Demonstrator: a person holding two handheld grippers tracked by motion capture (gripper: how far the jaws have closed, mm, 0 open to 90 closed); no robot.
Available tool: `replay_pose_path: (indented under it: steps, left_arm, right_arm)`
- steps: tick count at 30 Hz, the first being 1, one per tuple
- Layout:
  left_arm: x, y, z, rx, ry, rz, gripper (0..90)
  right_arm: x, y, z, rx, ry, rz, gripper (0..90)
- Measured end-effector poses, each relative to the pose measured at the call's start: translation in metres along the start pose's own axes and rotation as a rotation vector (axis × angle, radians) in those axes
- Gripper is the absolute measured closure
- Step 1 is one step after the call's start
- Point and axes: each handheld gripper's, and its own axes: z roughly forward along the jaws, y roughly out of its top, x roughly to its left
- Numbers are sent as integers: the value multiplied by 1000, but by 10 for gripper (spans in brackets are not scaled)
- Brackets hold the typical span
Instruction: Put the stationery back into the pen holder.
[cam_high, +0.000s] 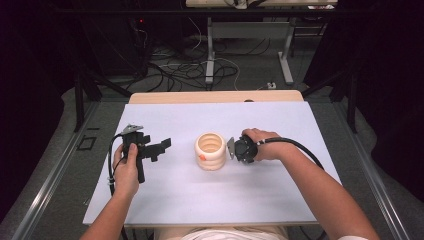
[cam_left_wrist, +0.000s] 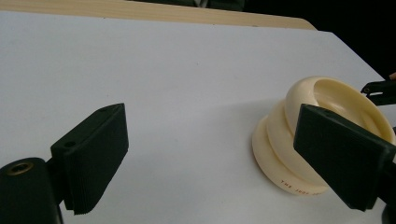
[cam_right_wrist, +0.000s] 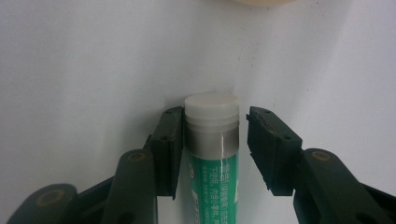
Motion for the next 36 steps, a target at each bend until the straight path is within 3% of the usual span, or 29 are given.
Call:
replay_pose_path:
  steps: [2,3,7,11,13,15,18,21,22,25,28,32,35,36]
  left_arm:
    - [0,0,0,-1,1,-2,101]
    - [0,0,0,-1,1,-2,101]
    - [0,0,0,0,1,-3,101]
    - [0,0,0,5,1,-1,101]
    - [0,0,1,5,2,-1,101]
    - [0,0,0,6,1,-1,101]
    - [0,0,1,4,2,-1,102]
    - [0,-1,1,4,2,-2,102]
    - [0,-1,1,3,3,-2,102]
    - [0,-1,1,4,3,-1,102]
    - [0,0,1,4,3,-1,102]
    - [0,-1,2,4,3,-1,102]
    - [0,-1,2,4,2,-1,102]
    - [0,-1,2,4,2,-1,102]
  right_arm:
    - [0,0,0,2,6,-1,584]
    - [1,-1,2,-31,-22,-3,596]
    - [-1,2,-1,19,27,-27,630]
    - [2,2,0,8,6,-20,643]
    - [4,1,2,-18,-29,-29,647]
    - [2,2,-1,16,4,-41,647]
    - [4,3,0,4,-12,-30,648]
    - [4,3,-1,17,-3,-52,648]
    - [5,2,2,-17,-39,-51,648]
    - [4,3,-2,32,4,-53,649]
    - [5,3,-2,13,-19,-49,650]
    - [4,3,-3,29,-5,-34,650]
    - [5,1,-1,-2,-43,-15,651]
    - [4,1,-3,21,-25,-22,651]
